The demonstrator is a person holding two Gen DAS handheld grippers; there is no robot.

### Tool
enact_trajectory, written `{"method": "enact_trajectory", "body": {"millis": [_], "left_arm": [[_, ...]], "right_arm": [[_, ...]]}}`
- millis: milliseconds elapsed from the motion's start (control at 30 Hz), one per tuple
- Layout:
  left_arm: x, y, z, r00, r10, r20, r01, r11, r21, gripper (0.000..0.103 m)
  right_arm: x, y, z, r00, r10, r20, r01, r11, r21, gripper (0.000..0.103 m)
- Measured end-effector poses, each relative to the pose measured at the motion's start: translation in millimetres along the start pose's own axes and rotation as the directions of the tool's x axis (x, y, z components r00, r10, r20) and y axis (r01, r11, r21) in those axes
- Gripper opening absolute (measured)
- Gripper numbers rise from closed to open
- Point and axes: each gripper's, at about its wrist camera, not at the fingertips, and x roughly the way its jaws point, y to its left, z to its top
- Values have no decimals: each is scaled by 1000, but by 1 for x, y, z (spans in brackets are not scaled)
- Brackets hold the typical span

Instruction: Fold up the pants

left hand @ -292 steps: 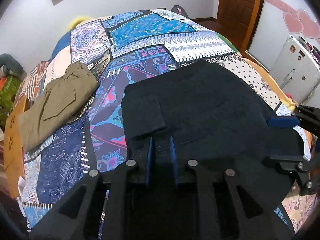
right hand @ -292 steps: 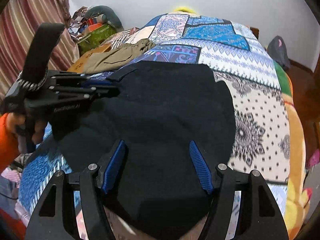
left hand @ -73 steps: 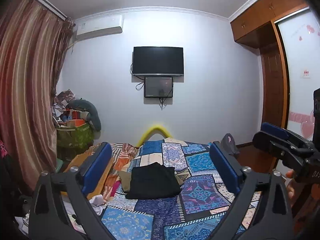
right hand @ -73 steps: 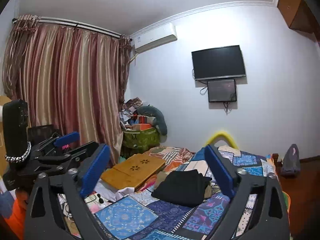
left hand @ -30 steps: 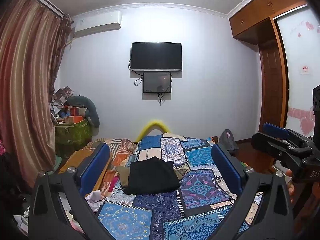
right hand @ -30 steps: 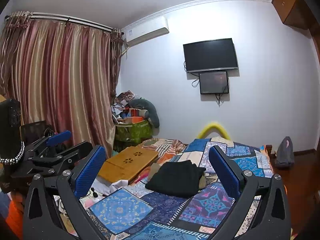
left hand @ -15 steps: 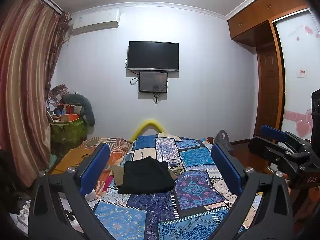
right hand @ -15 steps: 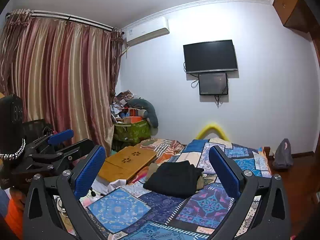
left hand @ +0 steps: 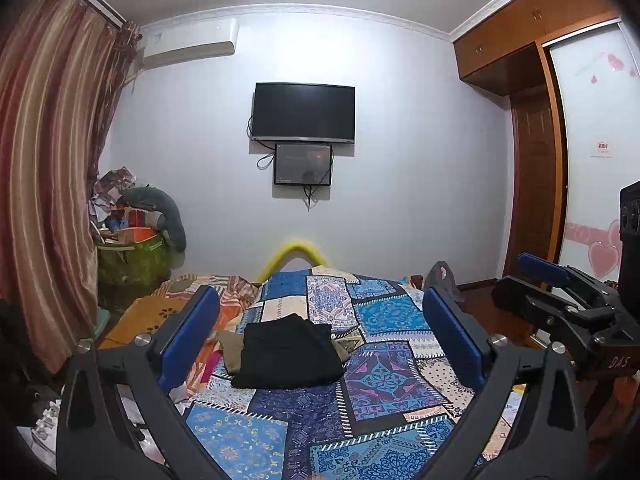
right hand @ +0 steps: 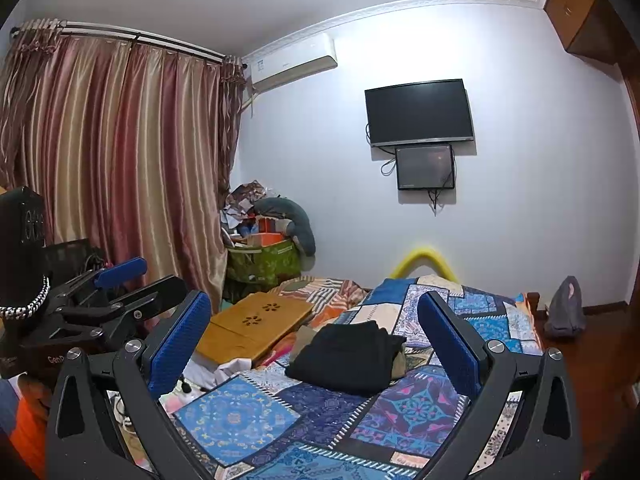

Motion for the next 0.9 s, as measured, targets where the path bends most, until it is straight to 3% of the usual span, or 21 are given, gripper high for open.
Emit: {"method": "enact_trajectory", "body": {"millis": [900], "left_arm": [[5, 1, -1, 1000, -8, -20, 8, 1000, -25, 103]], "right_arm": [[1, 0, -1, 1000, -6, -17, 6, 1000, 21, 103]]}}
